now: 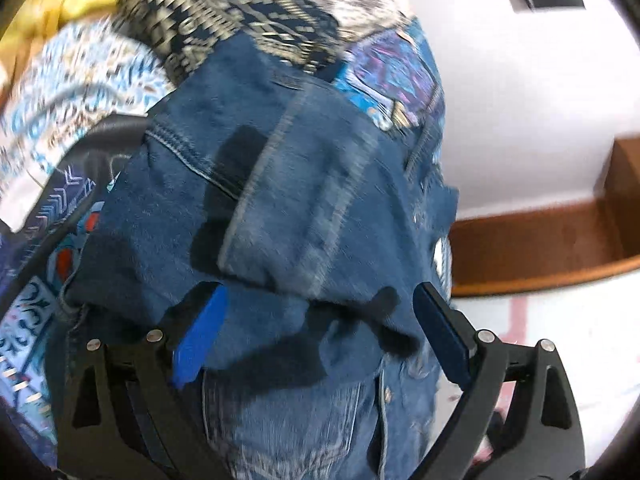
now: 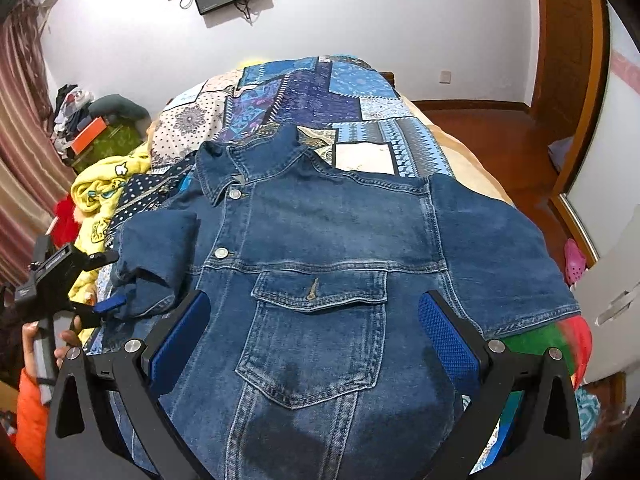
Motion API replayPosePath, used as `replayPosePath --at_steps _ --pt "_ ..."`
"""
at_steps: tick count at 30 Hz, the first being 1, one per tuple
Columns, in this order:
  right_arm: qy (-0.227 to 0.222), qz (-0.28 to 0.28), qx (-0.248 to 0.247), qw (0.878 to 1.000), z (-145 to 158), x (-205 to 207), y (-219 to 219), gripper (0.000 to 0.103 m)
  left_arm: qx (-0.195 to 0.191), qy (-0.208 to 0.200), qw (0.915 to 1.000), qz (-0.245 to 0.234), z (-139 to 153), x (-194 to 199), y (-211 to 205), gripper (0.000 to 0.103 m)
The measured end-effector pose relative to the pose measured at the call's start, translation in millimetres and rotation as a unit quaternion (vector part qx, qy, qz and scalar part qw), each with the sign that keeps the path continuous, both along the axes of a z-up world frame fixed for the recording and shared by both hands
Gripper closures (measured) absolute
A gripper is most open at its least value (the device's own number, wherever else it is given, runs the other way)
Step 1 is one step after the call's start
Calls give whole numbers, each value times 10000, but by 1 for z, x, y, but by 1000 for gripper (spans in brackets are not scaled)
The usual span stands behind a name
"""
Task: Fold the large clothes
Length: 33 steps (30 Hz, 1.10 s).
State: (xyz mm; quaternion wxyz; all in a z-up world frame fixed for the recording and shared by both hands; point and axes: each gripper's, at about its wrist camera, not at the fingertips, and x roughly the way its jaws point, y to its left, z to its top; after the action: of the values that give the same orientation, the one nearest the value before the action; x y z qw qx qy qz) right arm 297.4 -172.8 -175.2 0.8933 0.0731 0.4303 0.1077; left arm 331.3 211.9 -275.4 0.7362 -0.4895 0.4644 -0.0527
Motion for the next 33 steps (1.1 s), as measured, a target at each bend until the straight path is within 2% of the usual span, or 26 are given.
replayPosePath --at_steps 2,4,5,6,7,9,14,18,20,22,26,30,33 --pt "8 -34 -36 10000 -1 1 -2 0 -125 9 9999 78 -5 5 4 13" --pt "20 -74 -65 9999 -1 2 -4 0 1 -21 10000 44 -3 11 3 26" --pt "27 -94 -66 9999 -2 2 -5 0 144 -60 9999 -13 1 14 3 37" --pt "37 -111 -51 9999 -3 2 -7 0 243 -104 9996 -53 3 17 3 52" --pt "44 -121 -36 9999 -3 2 -9 0 331 -139 9993 -95 6 18 2 57" --pt "72 -148 13 9999 -4 2 -12 0 677 -181 9975 -88 14 23 0 81" --pt "37 -156 105 9998 -3 0 -19 0 1602 -539 9855 -141 53 33 -13 86" --pt "-6 -218 185 9996 -1 -3 -29 0 1990 -955 9747 -338 94 45 -40 88" --pt "-45 -281 229 9993 0 -5 -37 0 2216 -1234 9661 -488 118 54 -62 88" --pt "-83 -362 248 9990 2 -8 -45 0 2332 -1485 9589 -644 135 59 -85 89" --pt "-115 -570 266 9980 3 -14 -65 0 2308 -1826 9496 -1083 156 72 -142 90" --pt "-80 -870 328 9956 0 -21 -91 0 2310 -1921 9402 -1608 155 84 -204 92" --pt "10 -1121 404 9929 -4 -26 -113 0 2397 -1851 9305 -2060 141 90 -254 94"
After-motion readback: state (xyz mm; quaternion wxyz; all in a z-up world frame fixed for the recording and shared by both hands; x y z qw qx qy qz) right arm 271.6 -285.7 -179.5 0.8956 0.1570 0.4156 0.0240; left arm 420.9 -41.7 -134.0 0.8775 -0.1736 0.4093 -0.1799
